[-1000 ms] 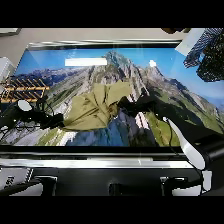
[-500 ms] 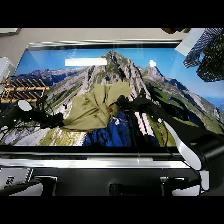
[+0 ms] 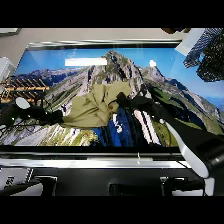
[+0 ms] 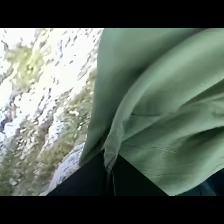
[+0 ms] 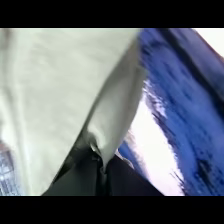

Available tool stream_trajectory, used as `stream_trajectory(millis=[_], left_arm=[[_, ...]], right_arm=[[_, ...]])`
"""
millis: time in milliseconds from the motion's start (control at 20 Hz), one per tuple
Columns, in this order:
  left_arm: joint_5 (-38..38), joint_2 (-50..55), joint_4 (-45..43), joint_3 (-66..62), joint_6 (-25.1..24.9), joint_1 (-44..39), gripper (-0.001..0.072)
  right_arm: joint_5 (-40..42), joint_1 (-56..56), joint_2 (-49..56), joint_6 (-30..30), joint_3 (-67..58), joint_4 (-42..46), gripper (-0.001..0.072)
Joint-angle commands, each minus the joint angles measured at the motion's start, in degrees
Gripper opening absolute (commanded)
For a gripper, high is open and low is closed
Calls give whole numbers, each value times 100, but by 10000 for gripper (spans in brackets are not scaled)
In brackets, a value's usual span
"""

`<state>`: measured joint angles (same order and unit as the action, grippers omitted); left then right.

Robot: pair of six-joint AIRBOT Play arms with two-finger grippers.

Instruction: Fold the clothes and pants, and hang the long-sleeved shirts on hangers.

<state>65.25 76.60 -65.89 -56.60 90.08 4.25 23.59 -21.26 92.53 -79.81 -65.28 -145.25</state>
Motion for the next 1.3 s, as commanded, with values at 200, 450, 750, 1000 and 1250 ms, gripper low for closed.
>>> stream_trajectory(millis=[200,450,750,1000,1250], left_arm=[[-9,-503,426,-2269,-2,-7,16],[186,-1117,573,-4304,175,-4,17],[813,-2216,240,-4894,1078,-2,17],[1818,-2599,-468,-4863,1558,-4,16],[2286,-2299,-22,-3327,1558,-7,17]], right_arm=[[1233,1086,-2059,-726,-431,529,27],[2323,1300,-3556,-846,-1563,1051,28],[3359,1300,-5115,-28,-2345,2041,28],[3620,1300,-5661,1261,-2354,3289,28],[5136,1294,-4437,1602,-2350,3322,29]])
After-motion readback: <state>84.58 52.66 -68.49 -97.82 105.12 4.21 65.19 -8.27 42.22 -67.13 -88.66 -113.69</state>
